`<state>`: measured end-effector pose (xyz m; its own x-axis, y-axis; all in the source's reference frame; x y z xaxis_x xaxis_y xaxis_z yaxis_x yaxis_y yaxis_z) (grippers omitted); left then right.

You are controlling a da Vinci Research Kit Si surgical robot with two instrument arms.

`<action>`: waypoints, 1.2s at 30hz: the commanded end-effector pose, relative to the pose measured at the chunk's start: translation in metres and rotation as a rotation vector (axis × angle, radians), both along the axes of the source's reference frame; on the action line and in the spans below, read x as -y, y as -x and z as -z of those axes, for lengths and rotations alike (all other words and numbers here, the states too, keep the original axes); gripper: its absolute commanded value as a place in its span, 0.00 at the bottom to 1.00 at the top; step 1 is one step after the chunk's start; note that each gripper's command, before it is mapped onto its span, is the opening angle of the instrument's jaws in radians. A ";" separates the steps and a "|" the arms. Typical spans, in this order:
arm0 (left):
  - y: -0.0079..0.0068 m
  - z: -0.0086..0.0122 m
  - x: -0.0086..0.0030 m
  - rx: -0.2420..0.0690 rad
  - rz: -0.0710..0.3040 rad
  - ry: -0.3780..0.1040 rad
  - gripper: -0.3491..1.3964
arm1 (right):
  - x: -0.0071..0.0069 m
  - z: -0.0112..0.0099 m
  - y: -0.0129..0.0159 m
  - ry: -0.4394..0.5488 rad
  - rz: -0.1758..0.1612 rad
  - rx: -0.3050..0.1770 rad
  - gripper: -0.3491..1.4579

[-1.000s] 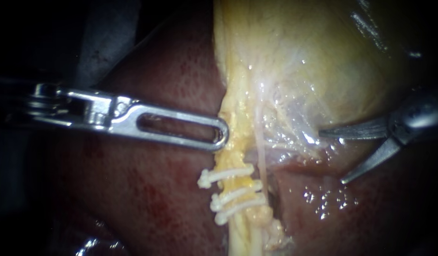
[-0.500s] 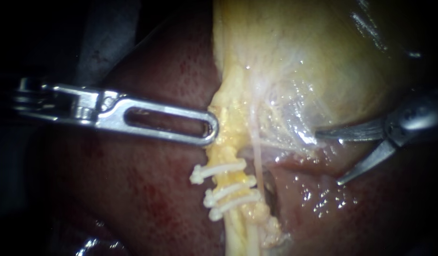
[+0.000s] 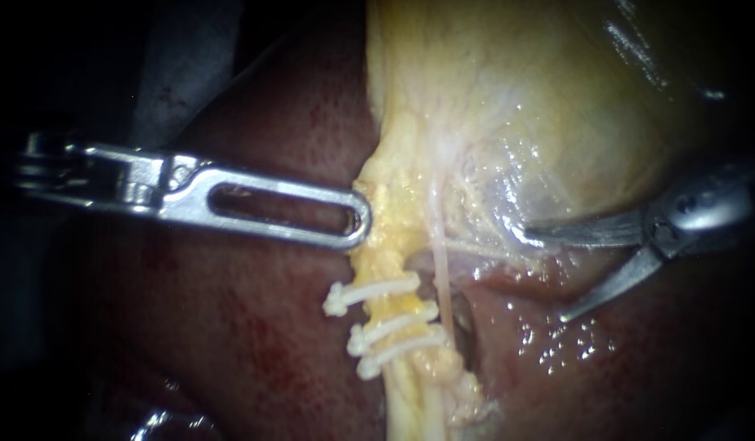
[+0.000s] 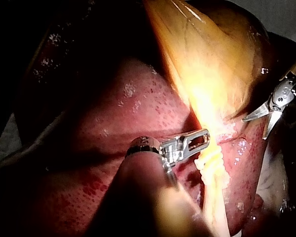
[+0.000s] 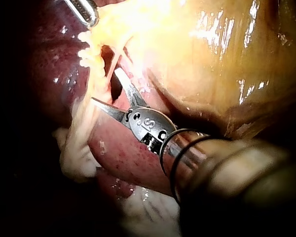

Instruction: Go to the cutting position left tube

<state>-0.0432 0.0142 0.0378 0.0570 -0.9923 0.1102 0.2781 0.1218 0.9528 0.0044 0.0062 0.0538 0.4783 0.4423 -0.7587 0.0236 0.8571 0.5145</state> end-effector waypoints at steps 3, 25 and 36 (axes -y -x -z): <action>0.0001 -0.0001 0.0000 -0.001 0.000 0.000 0.00 | 0.0002 -0.0001 -0.0006 -0.018 0.022 0.033 0.84; 0.0006 0.0000 0.0000 -0.003 0.004 0.000 0.00 | 0.0016 -0.0016 -0.0033 -0.191 0.123 0.157 0.52; 0.0008 0.0000 0.0001 -0.004 0.005 0.000 0.00 | 0.0023 -0.0027 -0.0050 -0.221 0.140 0.168 0.45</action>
